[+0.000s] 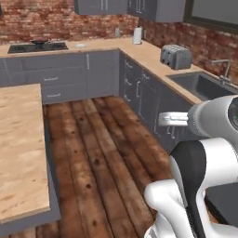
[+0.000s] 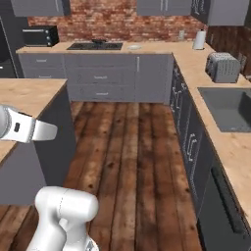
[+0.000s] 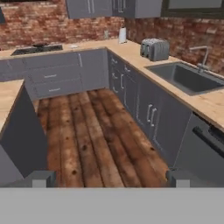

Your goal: Place the cold items (corn and pear) from the fridge in one tupperware on the dining counter. Place the warm items (kebab skewer and hot dog) in the stove area in another tupperware.

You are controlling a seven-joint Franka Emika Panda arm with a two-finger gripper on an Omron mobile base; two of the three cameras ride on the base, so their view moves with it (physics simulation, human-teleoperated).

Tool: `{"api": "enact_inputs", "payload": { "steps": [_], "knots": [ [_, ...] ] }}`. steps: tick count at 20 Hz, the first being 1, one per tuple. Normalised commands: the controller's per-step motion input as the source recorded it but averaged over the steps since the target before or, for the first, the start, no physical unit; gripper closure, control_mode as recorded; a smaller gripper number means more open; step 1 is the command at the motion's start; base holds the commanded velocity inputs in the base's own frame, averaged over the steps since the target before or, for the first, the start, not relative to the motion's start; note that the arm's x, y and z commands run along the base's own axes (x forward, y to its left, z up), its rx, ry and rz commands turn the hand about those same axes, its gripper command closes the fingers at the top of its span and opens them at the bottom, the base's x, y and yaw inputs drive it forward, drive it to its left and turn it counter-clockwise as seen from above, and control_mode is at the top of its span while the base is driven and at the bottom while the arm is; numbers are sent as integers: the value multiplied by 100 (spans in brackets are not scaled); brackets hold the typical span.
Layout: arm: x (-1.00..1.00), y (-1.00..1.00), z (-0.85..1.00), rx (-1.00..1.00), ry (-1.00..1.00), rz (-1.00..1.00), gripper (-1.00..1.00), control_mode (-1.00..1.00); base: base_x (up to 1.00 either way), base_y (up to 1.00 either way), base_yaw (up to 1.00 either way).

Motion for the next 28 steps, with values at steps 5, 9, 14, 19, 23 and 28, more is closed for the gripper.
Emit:
{"api": "enact_inputs", "payload": {
  "steps": [5,9,14,19,23,28],
  "knots": [
    [0,0,0,0,0,0,-100,100,100,-73,28],
    [0,0,0,0,0,0,-100,100,100,-57,0],
    [0,0,0,0,0,0,-100,100,100,-19,9],
    [0,0,0,0,0,0,-100,100,100,0,34],
    [0,0,0,0,0,0,-100,100,100,-6,31],
    [0,0,0,0,0,0,-100,100,100,-9,14]
  ]
}}
